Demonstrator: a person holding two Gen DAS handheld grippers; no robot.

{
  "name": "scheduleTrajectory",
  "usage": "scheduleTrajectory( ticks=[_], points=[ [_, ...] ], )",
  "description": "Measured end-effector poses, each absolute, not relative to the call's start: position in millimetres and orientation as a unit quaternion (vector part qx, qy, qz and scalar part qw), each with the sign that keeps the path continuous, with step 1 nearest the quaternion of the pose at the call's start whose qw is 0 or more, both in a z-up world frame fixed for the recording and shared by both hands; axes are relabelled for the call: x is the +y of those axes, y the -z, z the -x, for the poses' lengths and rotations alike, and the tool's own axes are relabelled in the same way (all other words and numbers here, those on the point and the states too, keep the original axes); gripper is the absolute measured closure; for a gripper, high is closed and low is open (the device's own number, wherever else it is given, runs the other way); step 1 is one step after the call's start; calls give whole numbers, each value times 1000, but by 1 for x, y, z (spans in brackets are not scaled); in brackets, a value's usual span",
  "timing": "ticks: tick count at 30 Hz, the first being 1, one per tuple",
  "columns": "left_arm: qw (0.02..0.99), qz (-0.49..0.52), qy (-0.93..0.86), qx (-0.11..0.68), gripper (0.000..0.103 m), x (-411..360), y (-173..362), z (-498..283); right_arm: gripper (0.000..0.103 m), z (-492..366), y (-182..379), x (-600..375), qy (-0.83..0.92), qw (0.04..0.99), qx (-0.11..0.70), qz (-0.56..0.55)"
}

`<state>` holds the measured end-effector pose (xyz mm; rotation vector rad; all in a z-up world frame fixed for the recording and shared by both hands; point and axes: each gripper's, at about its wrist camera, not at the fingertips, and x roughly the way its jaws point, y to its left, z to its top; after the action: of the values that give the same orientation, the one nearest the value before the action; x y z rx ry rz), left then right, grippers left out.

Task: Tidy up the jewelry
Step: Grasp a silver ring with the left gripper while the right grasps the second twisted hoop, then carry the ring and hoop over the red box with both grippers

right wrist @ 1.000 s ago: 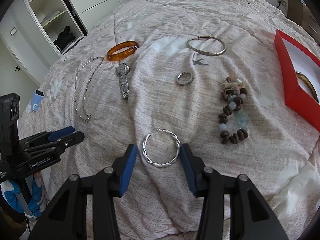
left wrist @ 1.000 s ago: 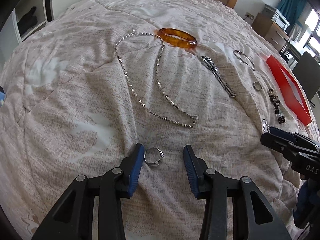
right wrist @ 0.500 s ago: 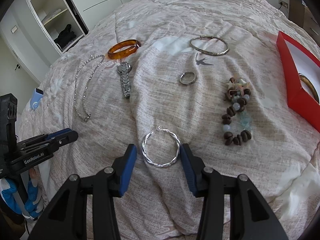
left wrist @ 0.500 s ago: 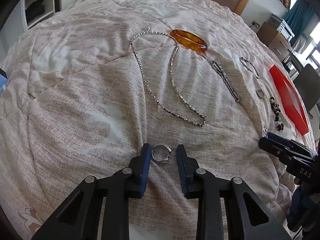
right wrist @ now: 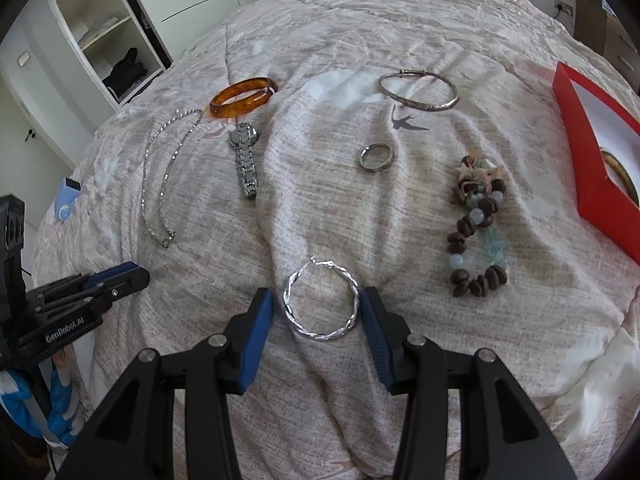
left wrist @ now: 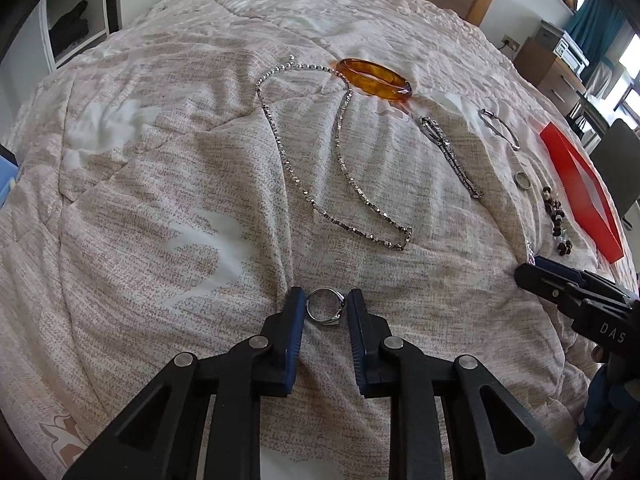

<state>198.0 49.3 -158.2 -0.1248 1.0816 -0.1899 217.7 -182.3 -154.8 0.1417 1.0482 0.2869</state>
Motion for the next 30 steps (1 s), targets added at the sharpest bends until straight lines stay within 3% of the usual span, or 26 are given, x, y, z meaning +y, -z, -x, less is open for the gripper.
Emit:
scheduleTrajectory(
  ticks=[10, 12, 30],
  points=[
    [851, 60, 90, 514, 82, 49, 159, -199, 60, -216, 155, -184, -145, 852, 498, -75],
    [851, 60, 90, 514, 82, 49, 159, -199, 66, -215, 155, -184, -144, 853, 497, -69],
    [857, 53, 92, 504, 83, 42, 142, -190, 67, -197, 135, -186, -154, 863, 478, -58]
  ],
)
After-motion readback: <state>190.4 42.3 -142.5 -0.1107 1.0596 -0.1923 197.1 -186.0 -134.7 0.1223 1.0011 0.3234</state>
